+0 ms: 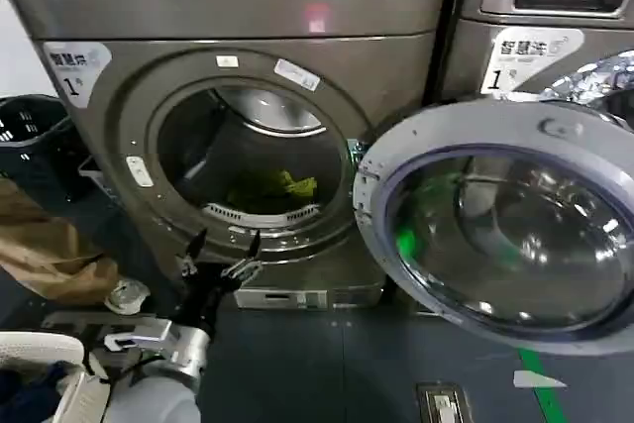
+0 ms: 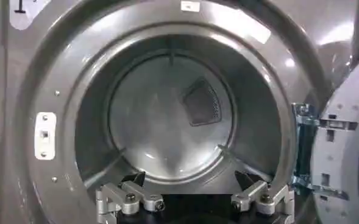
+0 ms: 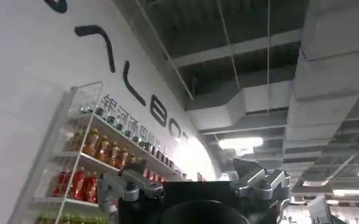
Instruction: Grasp the clothes from the dryer.
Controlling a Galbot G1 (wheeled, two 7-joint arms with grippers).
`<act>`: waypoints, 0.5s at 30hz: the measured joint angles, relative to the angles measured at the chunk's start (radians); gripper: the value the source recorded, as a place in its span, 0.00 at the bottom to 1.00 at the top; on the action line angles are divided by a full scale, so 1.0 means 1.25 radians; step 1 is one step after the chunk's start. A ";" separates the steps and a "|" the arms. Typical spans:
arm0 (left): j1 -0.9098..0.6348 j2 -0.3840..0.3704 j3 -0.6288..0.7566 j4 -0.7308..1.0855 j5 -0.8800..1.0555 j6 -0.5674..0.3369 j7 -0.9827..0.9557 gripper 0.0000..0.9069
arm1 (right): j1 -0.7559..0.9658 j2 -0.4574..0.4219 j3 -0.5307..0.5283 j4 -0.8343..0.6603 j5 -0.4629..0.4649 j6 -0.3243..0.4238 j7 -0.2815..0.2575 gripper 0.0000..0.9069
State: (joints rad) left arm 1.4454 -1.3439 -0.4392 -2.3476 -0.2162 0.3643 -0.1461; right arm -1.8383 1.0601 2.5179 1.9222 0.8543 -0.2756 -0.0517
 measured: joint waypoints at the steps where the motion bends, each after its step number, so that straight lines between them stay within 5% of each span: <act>1: 0.000 0.000 0.000 0.000 0.000 0.000 0.000 1.00 | 0.000 0.000 0.000 0.000 0.000 0.001 0.000 1.00; 15: -0.034 -0.007 -0.019 0.040 -0.008 -0.026 0.020 1.00 | 0.002 -0.001 0.009 0.004 -0.013 -0.016 -0.009 1.00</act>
State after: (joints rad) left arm 1.4026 -1.3530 -0.4634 -2.2980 -0.2267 0.3316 -0.1209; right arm -1.8361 1.0593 2.5289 1.9267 0.8375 -0.2955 -0.0631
